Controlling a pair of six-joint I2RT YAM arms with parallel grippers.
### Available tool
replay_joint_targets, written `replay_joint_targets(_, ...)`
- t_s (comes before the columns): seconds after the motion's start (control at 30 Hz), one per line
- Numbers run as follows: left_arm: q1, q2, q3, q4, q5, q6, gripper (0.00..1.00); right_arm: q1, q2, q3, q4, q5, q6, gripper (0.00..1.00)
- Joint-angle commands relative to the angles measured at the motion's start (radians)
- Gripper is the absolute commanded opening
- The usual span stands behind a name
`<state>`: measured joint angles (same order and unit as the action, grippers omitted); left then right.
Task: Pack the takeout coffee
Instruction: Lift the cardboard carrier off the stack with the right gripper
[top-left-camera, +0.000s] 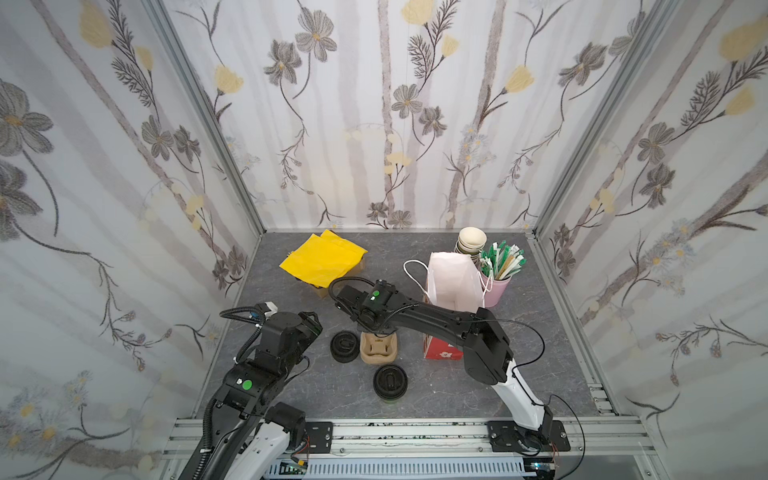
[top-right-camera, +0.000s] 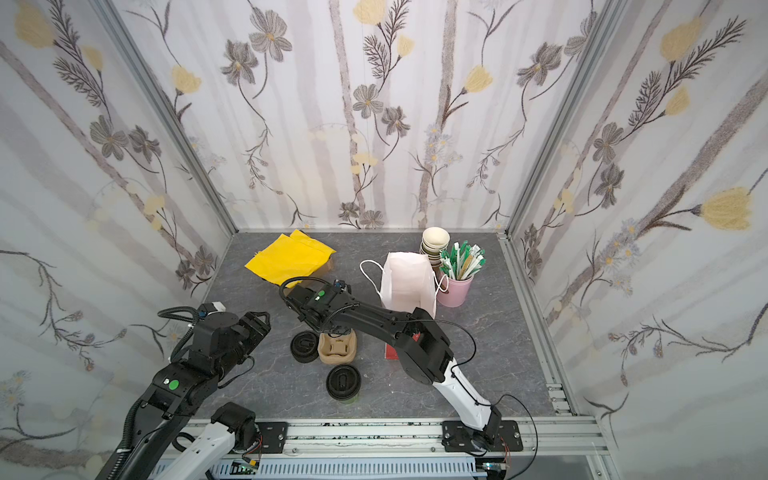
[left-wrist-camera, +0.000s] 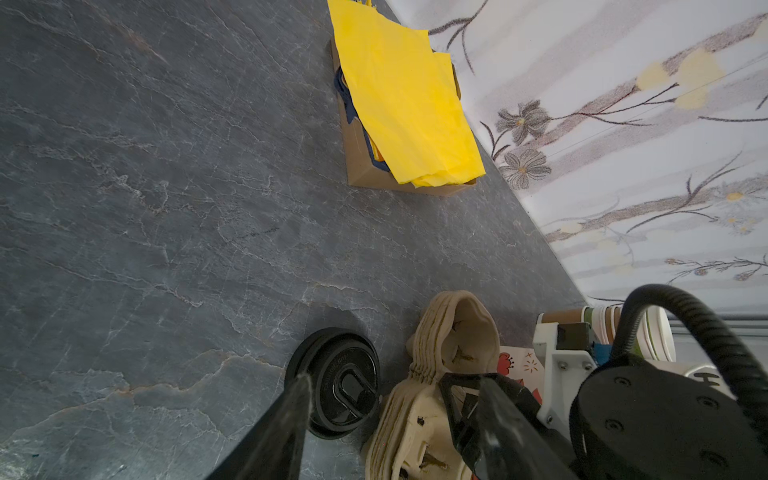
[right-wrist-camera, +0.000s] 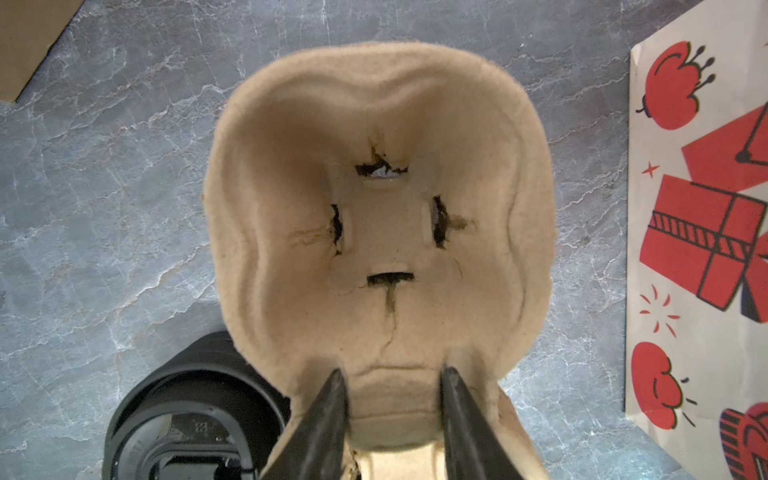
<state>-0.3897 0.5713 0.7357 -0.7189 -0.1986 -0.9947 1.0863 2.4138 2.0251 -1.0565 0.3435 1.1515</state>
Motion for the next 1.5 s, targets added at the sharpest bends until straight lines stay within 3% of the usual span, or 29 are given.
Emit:
replay_joint_targets(0.0, 0.002, 0.005, 0.01, 0.003, -0.021, -0.005, 0.65, 0.0, -0.011, 0.009, 0.02, 0.011, 0.01, 0.36)
replay_joint_targets(0.87, 0.003, 0.004, 0.012, 0.004, -0.013, -0.001, 0.65, 0.012, -0.147, 0.016, -0.002, 0.032, 0.002, 0.35)
replay_joint_targets(1.47, 0.002, 0.028, 0.045, 0.003, -0.033, 0.016, 0.65, 0.153, -0.298, 0.018, -0.093, 0.023, 0.025, 0.36)
